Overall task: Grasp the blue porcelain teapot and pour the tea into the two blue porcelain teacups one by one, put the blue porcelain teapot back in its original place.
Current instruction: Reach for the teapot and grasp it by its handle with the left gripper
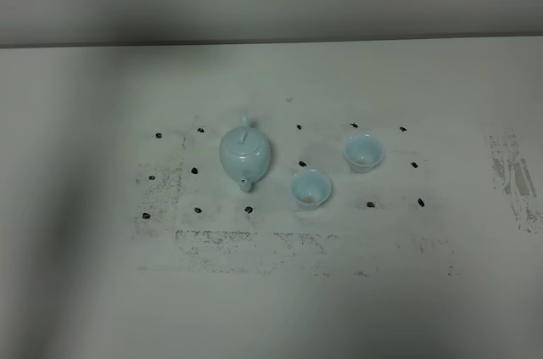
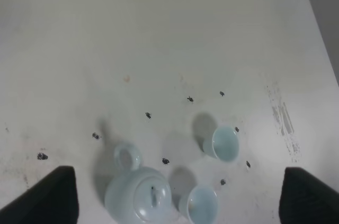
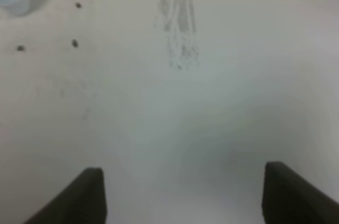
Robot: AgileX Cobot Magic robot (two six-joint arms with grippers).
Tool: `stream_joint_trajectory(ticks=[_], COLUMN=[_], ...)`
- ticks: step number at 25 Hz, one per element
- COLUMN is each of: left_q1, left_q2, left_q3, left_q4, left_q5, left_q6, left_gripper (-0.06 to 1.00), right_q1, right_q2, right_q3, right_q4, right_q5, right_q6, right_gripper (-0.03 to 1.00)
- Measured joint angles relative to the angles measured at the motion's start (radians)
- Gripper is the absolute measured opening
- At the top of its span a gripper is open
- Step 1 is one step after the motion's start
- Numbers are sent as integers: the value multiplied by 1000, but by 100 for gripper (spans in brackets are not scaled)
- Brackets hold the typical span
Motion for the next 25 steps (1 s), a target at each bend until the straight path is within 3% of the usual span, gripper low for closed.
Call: stream_joint_trajectory(ticks=[25], left_q1=[0], left_q2=[0], left_q3=[0], left_q4=[0], left_q5=[0], left_q6=[4], left_gripper=[74], right_q1=[0], right_q2=[-195], right_q3=[8], right_q4=[11], right_q5=[13], right_q6=[-14], right_gripper=[55])
